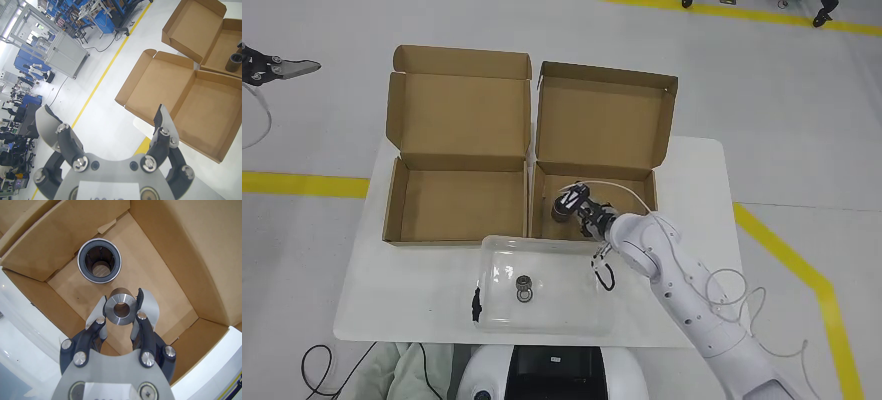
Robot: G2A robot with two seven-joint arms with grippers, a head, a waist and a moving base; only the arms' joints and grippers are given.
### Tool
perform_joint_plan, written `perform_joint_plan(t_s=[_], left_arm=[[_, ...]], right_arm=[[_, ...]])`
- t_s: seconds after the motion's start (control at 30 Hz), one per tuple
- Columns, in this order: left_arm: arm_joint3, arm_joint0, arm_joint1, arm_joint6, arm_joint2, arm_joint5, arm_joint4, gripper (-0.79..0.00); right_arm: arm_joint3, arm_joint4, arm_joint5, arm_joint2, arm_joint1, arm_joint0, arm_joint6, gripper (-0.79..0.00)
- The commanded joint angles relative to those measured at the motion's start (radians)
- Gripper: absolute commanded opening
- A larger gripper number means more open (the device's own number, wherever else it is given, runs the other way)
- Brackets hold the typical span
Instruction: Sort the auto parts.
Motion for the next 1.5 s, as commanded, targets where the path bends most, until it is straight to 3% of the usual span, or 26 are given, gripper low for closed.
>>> perform_joint_plan(t_s=[0.0, 0.13, 0.23, 0.67, 1.17, 1.33, 1.47], left_arm=[[0.0, 0.0, 0.0, 0.0, 0.0, 0.0, 0.0, 0.0], [0.0, 0.0, 0.0, 0.0, 0.0, 0.0, 0.0, 0.0], [0.0, 0.0, 0.0, 0.0, 0.0, 0.0, 0.0, 0.0], [0.0, 0.0, 0.0, 0.0, 0.0, 0.0, 0.0, 0.0], [0.0, 0.0, 0.0, 0.0, 0.0, 0.0, 0.0, 0.0], [0.0, 0.0, 0.0, 0.0, 0.0, 0.0, 0.0, 0.0], [0.0, 0.0, 0.0, 0.0, 0.0, 0.0, 0.0, 0.0]], right_arm=[[0.005, 0.0, 0.004, -0.004, -0.002, 0.007, 0.004, -0.785], [0.014, -0.004, 0.013, -0.013, -0.006, 0.018, 0.021, -0.751], [0.02, -0.008, 0.021, -0.02, -0.009, 0.025, 0.033, -0.64], [0.039, -0.024, 0.034, -0.037, -0.019, 0.04, 0.047, -0.493], [-0.175, -0.166, 0.065, -0.032, -0.01, -0.01, 0.11, -0.499], [-0.281, -0.205, 0.032, -0.021, -0.002, -0.053, 0.077, -0.502], [-0.353, -0.195, -0.027, -0.02, 0.005, -0.097, -0.039, -0.499]])
